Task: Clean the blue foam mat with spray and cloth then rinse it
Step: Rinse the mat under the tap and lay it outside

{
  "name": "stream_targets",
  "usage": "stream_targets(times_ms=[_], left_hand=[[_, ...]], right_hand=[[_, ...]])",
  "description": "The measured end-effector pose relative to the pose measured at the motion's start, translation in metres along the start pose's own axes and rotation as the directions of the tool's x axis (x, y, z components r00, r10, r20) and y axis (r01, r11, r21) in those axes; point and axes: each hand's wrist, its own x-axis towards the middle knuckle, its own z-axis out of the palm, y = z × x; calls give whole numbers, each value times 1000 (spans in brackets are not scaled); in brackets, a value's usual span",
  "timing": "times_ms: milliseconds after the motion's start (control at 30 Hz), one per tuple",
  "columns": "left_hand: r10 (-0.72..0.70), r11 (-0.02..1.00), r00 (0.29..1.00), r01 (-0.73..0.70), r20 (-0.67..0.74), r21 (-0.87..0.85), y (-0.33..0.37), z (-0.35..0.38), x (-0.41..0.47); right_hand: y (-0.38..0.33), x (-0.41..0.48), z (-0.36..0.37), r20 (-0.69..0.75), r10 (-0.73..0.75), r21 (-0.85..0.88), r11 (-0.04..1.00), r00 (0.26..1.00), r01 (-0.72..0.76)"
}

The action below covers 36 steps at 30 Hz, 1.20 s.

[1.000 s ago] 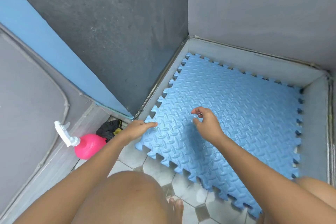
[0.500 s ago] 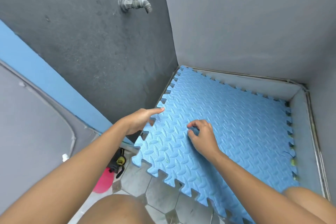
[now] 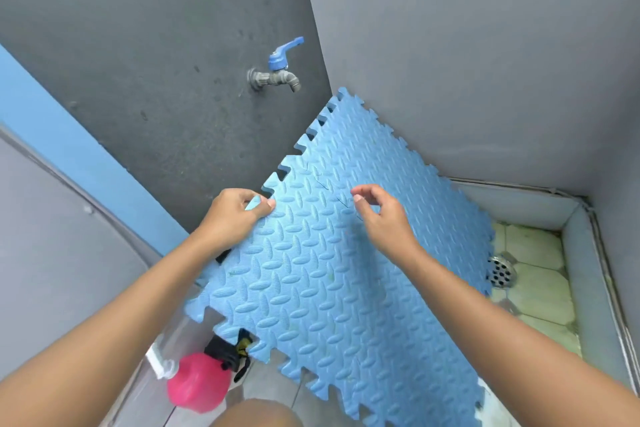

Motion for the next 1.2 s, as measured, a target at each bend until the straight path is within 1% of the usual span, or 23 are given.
stream_targets(times_ms=[100, 167, 233, 267, 300, 333, 367, 400, 433, 467, 500, 633, 733, 800, 867, 933, 1000, 1033, 1067, 1100, 1133, 1167, 1200], left_hand=[[47, 998, 998, -45, -37, 45, 9, -15, -4], [61, 997, 997, -58, -48, 49, 13, -20, -5], [70, 996, 996, -66, -63, 57, 15, -24, -5], [76, 996, 995, -72, -72, 56, 15, -25, -4], [84, 995, 994, -80, -77, 51, 16, -26, -4], [87, 995, 993, -84, -81, 45, 16, -27, -5], [88, 996, 993, -85, -82, 40, 15, -27, -4], [85, 996, 993, -82, -81, 36, 13, -27, -4], [83, 996, 993, -80, -79, 33, 12, -28, -3], [84, 996, 993, -81, -79, 33, 11, -28, -3], [90, 995, 993, -87, -79, 38, 10, -29, -3], [106, 993, 990, -101, -90, 54, 10, -29, -3], [104, 993, 990, -98, -92, 70, 8, -28, -3], [111, 991, 989, -103, -96, 86, 7, -29, -3], [115, 990, 989, -107, -92, 91, 8, -29, -3], [112, 991, 990, -105, -81, 87, 9, -30, -2], [111, 991, 992, -106, -65, 77, 10, -31, -1], [109, 992, 992, -105, -62, 68, 11, -32, -1], [102, 994, 993, -100, -60, 48, 12, -33, -1], [89, 996, 995, -87, -53, 22, 14, -33, -1], [75, 997, 996, -75, -44, 4, 15, -33, -1], [65, 998, 997, -65, -36, 2, 17, -33, -1], [54, 999, 998, -54, -33, -2, 18, -32, -1]], right_hand=[[-62, 63, 1, 31, -144, -19, 989, 989, 145], [-108, 109, 4, 23, -285, -64, 956, 958, 286], [-155, 150, 8, 21, -408, -139, 903, 913, 407], [-175, 168, 10, 55, -453, -194, 869, 890, 455], [-192, 183, 12, 129, -471, -262, 833, 873, 488], [-204, 197, 15, 232, -449, -343, 793, 863, 504], [-209, 210, 17, 341, -389, -433, 743, 856, 510], [-210, 219, 18, 422, -315, -516, 687, 850, 511], [-208, 225, 17, 459, -254, -579, 642, 851, 504], [-204, 229, 15, 464, -225, -614, 615, 857, 494], [-201, 230, 13, 455, -234, -626, 603, 859, 495], [-194, 228, 19, 439, -304, -633, 564, 846, 531], [-190, 227, 20, 401, -355, -689, 491, 845, 533], [-186, 222, 17, 370, -384, -712, 467, 846, 524], [-183, 216, 14, 313, -441, -712, 477, 841, 515], [-177, 211, 12, 258, -478, -676, 531, 839, 511], [-159, 203, 15, 175, -563, -556, 620, 808, 553], [-144, 196, 17, 97, -601, -481, 669, 793, 566], [-128, 186, 18, 12, -603, -416, 722, 798, 552], [-108, 176, 19, -68, -554, -361, 789, 830, 497], [-85, 168, 21, -129, -457, -312, 861, 880, 402], [-61, 159, 25, -167, -325, -271, 923, 931, 274], [-39, 152, 30, -180, -179, -243, 961, 967, 132]])
